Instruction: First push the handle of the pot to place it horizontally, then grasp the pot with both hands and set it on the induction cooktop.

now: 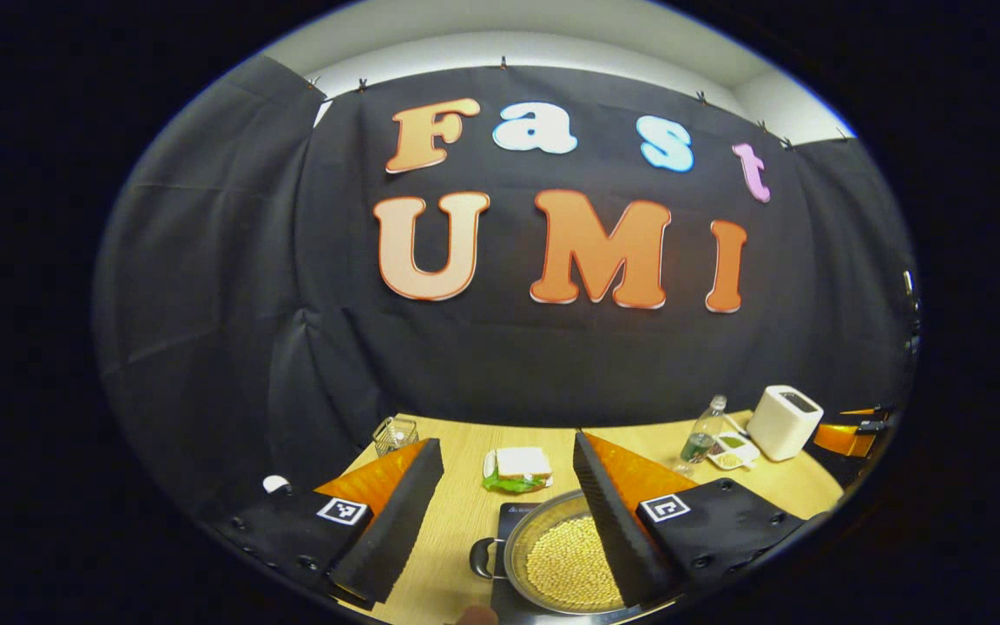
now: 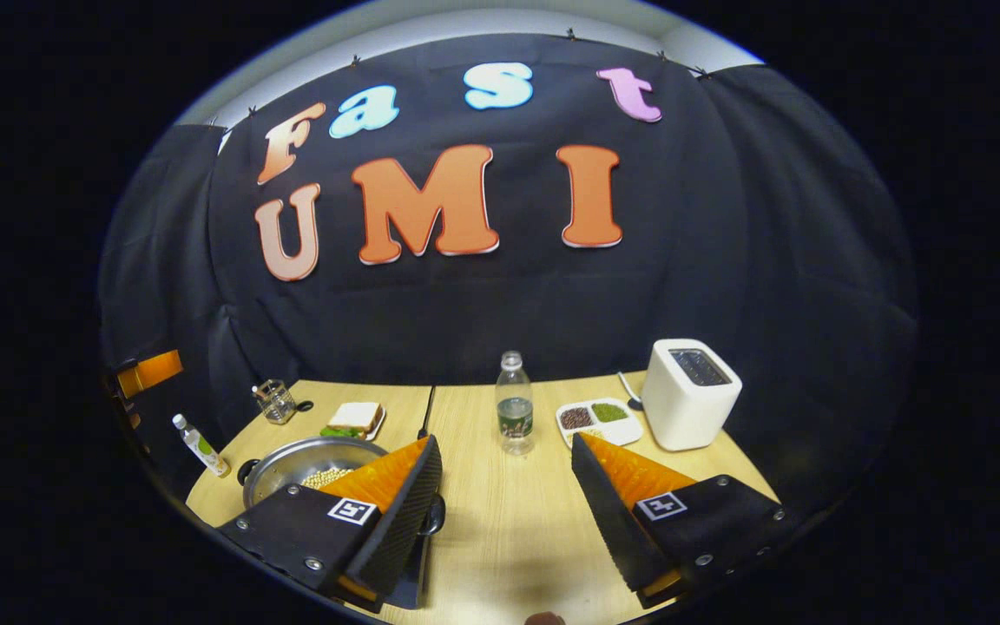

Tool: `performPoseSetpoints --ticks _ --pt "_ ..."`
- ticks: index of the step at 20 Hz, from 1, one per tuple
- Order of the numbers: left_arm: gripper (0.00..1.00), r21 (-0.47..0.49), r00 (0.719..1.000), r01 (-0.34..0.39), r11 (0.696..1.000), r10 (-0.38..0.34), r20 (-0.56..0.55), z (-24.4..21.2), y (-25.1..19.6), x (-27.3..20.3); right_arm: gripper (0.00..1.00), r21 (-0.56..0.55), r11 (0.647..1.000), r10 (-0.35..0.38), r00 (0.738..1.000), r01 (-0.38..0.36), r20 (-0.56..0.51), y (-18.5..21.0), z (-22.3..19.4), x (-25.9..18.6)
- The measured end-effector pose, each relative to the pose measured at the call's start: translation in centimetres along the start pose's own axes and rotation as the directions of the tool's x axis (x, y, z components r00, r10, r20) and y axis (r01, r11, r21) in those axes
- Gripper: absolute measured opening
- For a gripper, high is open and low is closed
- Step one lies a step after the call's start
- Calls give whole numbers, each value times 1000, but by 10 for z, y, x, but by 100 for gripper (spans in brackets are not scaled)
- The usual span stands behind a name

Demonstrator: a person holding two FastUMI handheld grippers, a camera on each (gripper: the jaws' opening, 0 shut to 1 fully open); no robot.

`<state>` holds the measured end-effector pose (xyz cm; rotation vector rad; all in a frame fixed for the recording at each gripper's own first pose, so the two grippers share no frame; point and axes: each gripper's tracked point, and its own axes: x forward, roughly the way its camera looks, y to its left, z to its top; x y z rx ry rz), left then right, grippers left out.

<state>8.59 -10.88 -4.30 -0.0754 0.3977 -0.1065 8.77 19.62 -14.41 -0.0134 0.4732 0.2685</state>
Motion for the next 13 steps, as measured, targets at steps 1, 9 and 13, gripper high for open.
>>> performPoseSetpoints --ticks 1,9,13 --pt "100 -10 1000 -4 1000 4 28 18 6 -10 93 -3 1000 -8 999 8 33 -10 14 -10" --pt "99 -80 950 -125 989 142 280 139 74 -92 93 11 994 -110 966 111 236 -81 95 -85" --pt "99 -99 919 -180 979 203 337 159 102 -122 93 -1 988 -149 944 156 295 -94 113 -110"
